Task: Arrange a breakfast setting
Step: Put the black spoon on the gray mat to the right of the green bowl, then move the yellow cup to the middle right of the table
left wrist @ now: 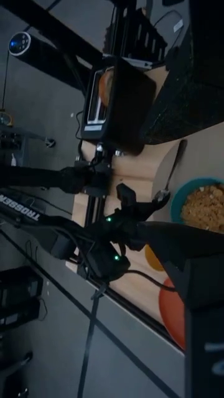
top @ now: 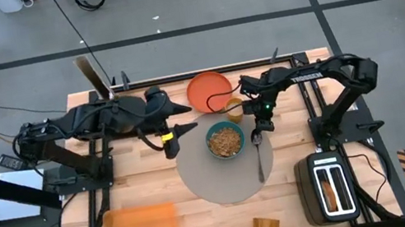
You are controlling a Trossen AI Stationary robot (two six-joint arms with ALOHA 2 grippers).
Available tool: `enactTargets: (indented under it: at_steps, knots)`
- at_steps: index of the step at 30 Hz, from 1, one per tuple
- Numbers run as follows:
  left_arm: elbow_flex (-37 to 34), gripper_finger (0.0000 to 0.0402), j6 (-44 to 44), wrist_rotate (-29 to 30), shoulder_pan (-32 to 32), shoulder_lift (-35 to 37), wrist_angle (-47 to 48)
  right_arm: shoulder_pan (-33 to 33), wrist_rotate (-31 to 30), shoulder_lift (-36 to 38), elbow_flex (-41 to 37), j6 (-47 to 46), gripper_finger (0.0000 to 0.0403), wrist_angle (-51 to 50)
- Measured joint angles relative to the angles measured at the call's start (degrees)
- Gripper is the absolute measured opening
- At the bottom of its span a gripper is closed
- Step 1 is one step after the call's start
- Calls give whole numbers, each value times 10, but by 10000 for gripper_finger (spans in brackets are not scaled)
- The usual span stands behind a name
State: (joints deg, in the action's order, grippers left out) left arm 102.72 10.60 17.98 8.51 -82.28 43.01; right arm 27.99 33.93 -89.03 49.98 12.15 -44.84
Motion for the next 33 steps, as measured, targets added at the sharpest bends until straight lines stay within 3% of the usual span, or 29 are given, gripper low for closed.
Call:
enactTargets:
  at_steps: [8, 12, 15, 25, 33]
  knots:
    - [0, 221, -8, 0, -17, 0, 0, 0, -50, 35, 10, -16, 133, -18]
    - [0, 221, -18, 0, -24, 2, 0, -12, -109, 81, 49, -30, 139, -80]
    - [0, 221, -23, 0, -24, 5, -6, -39, -116, 123, 78, -84, 139, -95]
    - [0, 221, -38, -1, -11, 5, -11, -243, -90, 212, 93, -284, 139, -93]
    - [0, 221, -53, -5, 13, 5, -13, -386, -82, 172, 93, -430, 163, 45]
